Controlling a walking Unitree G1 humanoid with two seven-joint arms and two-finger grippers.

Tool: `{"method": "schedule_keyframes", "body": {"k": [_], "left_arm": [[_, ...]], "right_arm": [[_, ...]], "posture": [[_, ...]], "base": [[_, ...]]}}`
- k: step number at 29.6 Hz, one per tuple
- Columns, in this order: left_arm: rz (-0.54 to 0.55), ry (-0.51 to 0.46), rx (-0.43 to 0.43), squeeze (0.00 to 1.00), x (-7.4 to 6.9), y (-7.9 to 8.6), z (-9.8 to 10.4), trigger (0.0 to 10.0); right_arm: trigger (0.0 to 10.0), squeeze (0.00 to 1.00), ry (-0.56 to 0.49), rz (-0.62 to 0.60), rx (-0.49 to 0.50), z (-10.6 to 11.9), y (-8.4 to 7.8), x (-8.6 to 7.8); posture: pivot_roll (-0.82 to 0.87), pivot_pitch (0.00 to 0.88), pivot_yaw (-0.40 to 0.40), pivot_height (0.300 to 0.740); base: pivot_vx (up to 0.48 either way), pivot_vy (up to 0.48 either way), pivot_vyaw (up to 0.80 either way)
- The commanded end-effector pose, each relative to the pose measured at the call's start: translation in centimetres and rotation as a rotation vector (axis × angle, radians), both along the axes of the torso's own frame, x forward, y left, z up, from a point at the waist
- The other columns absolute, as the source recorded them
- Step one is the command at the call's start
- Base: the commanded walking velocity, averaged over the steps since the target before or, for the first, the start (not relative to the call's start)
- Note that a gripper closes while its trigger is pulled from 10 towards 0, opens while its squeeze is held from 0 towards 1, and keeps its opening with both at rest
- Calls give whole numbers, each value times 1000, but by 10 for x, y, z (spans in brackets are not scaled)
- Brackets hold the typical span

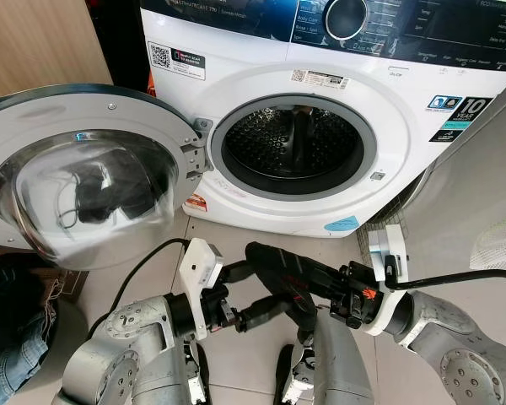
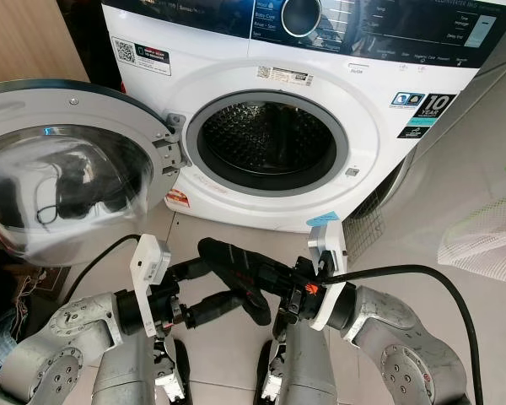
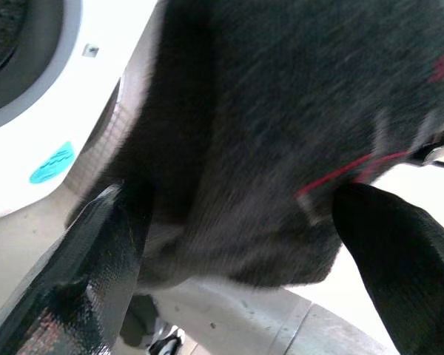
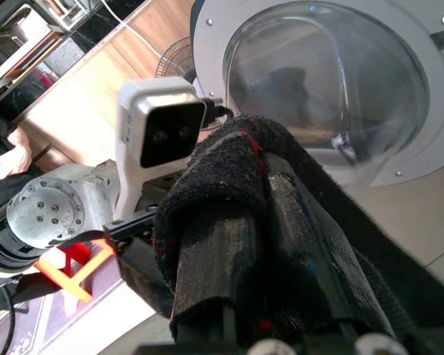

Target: Clothes washing

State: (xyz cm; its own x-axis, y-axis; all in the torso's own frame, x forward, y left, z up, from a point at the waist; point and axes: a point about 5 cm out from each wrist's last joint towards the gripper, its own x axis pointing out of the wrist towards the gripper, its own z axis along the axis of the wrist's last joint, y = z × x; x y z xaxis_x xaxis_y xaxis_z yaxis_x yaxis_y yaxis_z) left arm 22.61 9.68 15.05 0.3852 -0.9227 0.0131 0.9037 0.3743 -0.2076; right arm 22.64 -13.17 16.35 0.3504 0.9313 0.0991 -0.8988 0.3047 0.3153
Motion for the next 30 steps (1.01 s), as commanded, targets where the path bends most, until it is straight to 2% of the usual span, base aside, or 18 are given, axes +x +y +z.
{"method": "schedule_keyframes", "body": {"k": [1,2,3,4,10,30], "left_arm": [[-39,26,1,0,-8,-4,-4,8980],[-39,26,1,0,-8,-4,-4,8980],[-39,27,0,0,-8,-4,-4,5686],[-36,28,-3,0,-7,-4,-3,0],[-31,30,-7,0,-6,-2,-2,0],[-16,-7,-52,0,-3,0,10,0]], "right_arm": [[10000,0,-4,23,-3,3,2,-5],[10000,0,-4,23,-3,3,2,-5],[10000,0,-4,25,-1,3,3,-5],[10000,0,-5,15,-4,3,2,-4],[10000,0,-13,-41,-15,2,-1,2],[10000,0,-18,-79,-21,3,-3,6]], "posture": [[106,285,-109,577],[106,285,-109,577],[106,285,-109,577],[106,284,-108,577],[102,278,-106,577],[102,283,-108,577]], "base": [[0,0,0],[0,0,0],[0,0,0],[0,0,0],[0,0,0],[0,0,0]]}}
